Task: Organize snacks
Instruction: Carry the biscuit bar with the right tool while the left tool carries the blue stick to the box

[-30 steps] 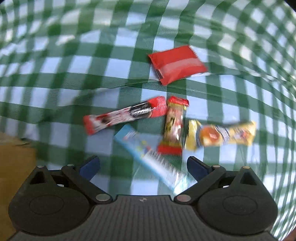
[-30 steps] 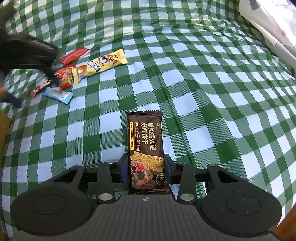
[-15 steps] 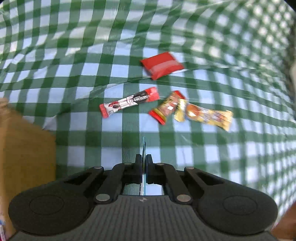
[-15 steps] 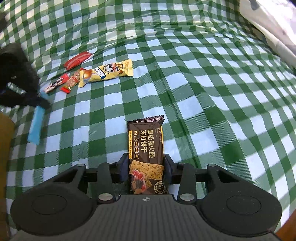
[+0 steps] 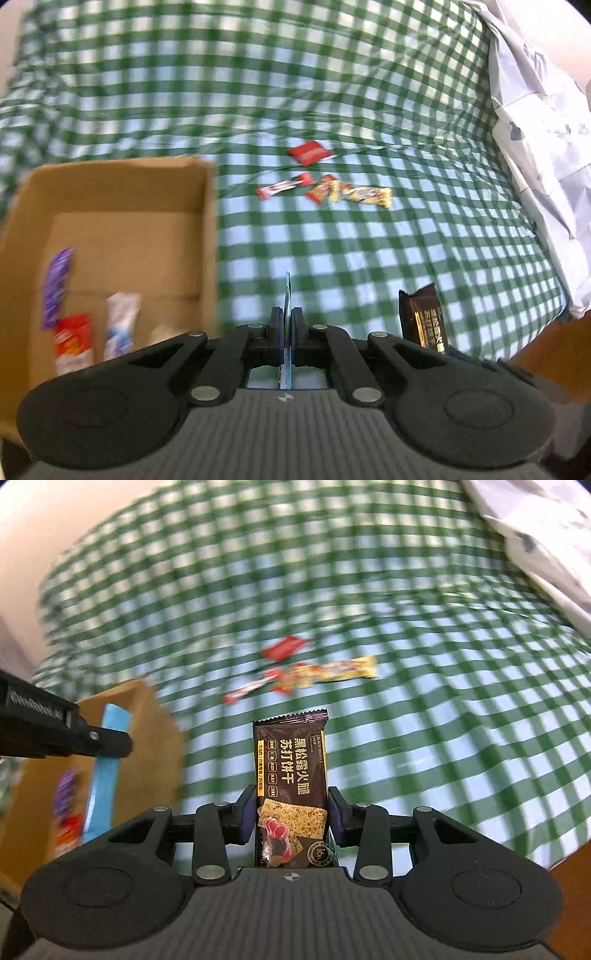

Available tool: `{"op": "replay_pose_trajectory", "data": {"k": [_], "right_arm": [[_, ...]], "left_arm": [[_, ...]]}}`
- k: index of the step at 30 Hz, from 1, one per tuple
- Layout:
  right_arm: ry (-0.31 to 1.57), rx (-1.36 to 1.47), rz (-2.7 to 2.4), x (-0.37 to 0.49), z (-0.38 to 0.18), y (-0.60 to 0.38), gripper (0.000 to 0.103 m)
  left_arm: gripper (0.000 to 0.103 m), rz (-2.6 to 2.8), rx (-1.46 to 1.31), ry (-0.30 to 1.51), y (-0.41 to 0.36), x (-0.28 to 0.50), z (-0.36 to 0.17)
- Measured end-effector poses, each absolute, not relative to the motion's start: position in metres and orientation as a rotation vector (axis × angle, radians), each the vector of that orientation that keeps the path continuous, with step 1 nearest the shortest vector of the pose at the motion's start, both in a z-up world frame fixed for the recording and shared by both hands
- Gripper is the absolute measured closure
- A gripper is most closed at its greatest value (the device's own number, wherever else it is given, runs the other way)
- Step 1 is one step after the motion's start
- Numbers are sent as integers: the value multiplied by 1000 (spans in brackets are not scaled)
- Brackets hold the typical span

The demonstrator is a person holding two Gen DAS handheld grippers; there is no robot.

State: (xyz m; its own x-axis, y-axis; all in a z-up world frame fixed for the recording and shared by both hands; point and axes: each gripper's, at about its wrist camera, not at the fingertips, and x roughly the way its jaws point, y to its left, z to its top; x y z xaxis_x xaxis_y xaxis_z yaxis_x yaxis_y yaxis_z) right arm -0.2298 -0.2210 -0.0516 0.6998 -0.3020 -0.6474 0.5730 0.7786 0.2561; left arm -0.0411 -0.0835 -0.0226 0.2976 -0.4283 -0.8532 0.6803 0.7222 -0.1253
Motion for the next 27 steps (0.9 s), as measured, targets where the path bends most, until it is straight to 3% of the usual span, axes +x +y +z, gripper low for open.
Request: {"op": "replay_pose_trajectory", "data": {"k": [13,27], "right_arm": [[698,348,-238,-217,-27,-64,62],[703,217,-248,-219,-9,-10,62]], "left_arm": [[100,-570,204,1023,101,-65,-3],[100,-583,122,980,148,-76,4]]}}
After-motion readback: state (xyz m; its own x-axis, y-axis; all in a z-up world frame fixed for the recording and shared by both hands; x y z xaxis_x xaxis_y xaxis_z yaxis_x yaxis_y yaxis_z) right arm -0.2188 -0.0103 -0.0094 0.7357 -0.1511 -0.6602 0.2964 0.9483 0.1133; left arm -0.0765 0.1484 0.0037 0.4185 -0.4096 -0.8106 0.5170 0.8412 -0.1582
